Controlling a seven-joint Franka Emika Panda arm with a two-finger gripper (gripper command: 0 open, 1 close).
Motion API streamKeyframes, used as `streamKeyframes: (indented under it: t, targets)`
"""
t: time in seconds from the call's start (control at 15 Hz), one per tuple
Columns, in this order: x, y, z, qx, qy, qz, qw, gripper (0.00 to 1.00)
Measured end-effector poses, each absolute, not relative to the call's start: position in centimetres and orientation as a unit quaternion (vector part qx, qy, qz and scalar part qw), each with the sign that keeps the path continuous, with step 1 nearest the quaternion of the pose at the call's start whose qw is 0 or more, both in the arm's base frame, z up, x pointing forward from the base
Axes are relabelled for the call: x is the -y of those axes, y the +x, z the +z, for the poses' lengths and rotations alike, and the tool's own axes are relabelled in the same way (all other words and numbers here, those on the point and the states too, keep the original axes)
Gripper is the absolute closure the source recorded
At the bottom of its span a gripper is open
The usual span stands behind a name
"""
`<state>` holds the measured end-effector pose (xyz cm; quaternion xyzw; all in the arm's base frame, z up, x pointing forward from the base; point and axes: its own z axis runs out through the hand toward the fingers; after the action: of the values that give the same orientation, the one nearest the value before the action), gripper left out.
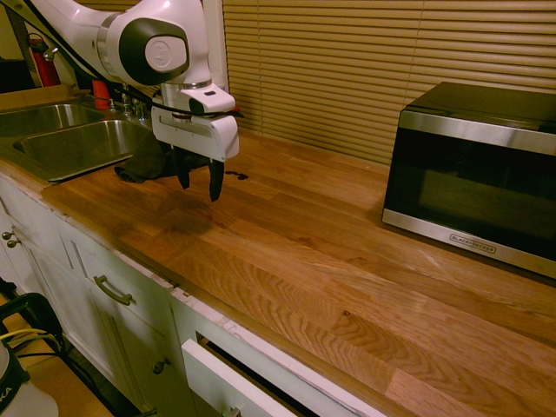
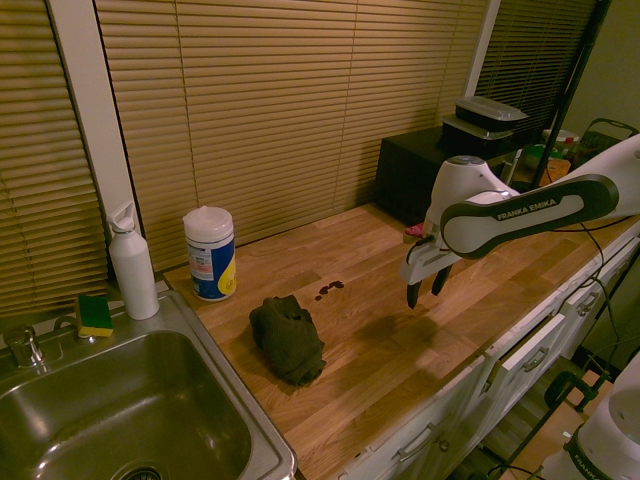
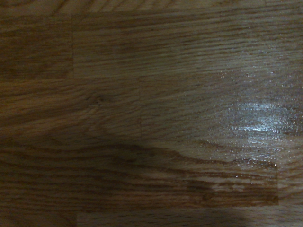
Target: Clear the spill
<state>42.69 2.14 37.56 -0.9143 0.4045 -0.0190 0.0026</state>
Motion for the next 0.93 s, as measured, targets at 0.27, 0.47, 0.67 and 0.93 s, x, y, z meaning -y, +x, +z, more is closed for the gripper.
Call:
streamKeyframes:
  t: [0.27, 0.47, 0.67, 0.93]
  targets:
    - [-3.7, 42.9, 37.8, -0.399, -0.916, -0.025, 0.023, 0.00]
    - [-7.2, 42.8, 39.0, -0.379, -0.924, -0.038, 0.041, 0.00]
    - [-11.3, 43.3, 40.9, -0.367, -0.927, -0.059, 0.053, 0.00]
    - [-17.3, 44.2, 42.3, -0.361, -0.927, -0.076, 0.067, 0.00]
